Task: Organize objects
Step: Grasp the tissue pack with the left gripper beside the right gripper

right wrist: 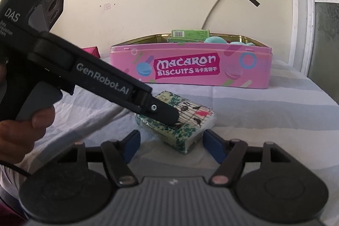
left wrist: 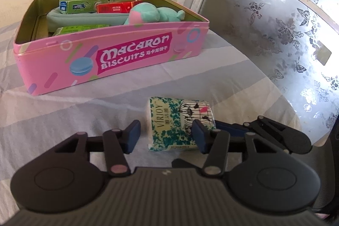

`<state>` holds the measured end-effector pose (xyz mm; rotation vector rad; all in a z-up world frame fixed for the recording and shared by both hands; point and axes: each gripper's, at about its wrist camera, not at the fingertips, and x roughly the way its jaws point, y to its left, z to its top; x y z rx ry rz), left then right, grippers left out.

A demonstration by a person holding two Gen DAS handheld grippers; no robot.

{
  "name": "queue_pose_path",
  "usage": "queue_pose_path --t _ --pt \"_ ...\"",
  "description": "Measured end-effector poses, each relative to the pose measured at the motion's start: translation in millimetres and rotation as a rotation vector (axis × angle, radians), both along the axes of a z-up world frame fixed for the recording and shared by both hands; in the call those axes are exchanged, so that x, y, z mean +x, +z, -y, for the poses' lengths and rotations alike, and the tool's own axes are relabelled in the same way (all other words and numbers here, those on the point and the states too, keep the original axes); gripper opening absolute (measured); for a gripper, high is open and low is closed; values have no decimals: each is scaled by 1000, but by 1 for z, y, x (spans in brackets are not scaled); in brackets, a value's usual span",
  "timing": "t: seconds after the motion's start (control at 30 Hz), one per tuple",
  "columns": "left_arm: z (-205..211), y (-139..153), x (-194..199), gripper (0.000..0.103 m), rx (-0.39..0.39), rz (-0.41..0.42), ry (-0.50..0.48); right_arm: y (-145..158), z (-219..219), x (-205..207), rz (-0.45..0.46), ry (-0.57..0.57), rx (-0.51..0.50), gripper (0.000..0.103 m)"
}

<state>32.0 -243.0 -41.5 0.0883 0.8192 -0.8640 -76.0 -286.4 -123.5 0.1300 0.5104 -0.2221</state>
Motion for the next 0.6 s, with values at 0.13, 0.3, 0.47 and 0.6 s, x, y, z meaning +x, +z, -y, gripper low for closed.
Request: queue_pose_path --t 0.13,0.3,0.47,0.6 --pt "1 0 -2 50 -1 10 -7 1 4 -1 10 -22 9 51" --pt "5 2 -4 49 4 15 -24 2 3 -6 18 -33 -2 48" --pt "17 3 -10 49 4 3 -63 3 7 -20 18 -70 -10 48" --pt "28 0 -18 49 4 14 -107 1 12 -34 15 -103 -13 48"
